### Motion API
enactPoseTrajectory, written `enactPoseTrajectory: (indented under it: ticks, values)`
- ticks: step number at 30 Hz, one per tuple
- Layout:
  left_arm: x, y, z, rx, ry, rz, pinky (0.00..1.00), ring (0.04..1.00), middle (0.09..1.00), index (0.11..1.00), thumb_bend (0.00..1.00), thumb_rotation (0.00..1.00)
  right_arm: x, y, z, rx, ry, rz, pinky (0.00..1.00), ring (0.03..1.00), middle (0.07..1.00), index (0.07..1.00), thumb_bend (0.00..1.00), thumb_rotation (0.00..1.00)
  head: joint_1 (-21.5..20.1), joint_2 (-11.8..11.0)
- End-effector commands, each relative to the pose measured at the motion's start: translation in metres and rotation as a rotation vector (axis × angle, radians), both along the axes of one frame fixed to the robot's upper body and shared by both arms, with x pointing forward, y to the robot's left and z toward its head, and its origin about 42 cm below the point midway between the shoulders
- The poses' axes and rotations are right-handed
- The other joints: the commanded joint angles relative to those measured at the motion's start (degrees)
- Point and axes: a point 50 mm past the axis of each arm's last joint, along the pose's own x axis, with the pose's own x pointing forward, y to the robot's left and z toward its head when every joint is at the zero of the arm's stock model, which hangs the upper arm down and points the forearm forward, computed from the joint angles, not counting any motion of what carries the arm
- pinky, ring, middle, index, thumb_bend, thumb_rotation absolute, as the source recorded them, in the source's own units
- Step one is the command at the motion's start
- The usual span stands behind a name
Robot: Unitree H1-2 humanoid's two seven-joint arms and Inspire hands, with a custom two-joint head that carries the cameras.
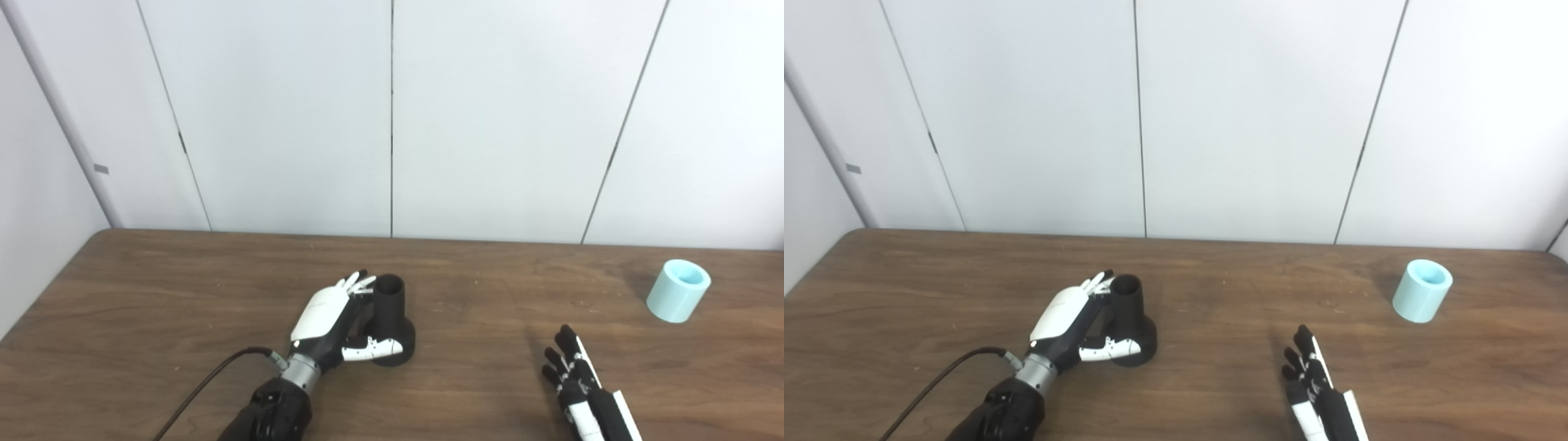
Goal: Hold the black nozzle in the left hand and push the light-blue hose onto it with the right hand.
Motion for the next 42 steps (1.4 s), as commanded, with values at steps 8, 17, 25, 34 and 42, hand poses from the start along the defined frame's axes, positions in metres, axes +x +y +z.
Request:
enactPoseTrajectory:
  ticks: [8,17,25,34,42]
  values:
    - [-0.068,-0.016,-0.080,0.044,0.247,-0.048,1.00,1.000,0.899,0.494,0.60,0.64,-0.005,0.014,0.011,0.027,-0.036,-0.019,0.93,0.965,1.000,1.000,0.75,0.79,-0.5,0.3]
    - [-0.075,-0.019,-0.086,0.048,0.255,-0.092,1.00,1.000,0.901,0.494,0.59,0.62,-0.004,0.019,0.013,0.036,-0.037,-0.020,0.92,0.965,1.000,1.000,0.75,0.78,-1.3,0.6]
    - [-0.072,-0.028,-0.083,0.057,0.252,-0.114,1.00,1.000,0.900,0.491,0.60,0.63,-0.003,0.023,0.018,0.038,-0.045,-0.017,0.92,0.965,1.000,1.000,0.76,0.78,-2.5,1.5]
    - [-0.073,-0.025,-0.087,0.077,0.259,-0.124,1.00,1.000,0.900,0.507,0.60,0.64,0.004,0.033,0.023,0.040,-0.072,-0.014,0.92,0.978,1.000,1.000,0.73,0.77,-8.0,2.7]
    - [-0.075,-0.016,-0.083,0.075,0.251,-0.130,1.00,1.000,0.900,0.499,0.59,0.63,0.005,0.049,0.025,0.024,-0.059,-0.035,0.94,0.973,1.000,1.000,0.74,0.77,-12.4,2.7]
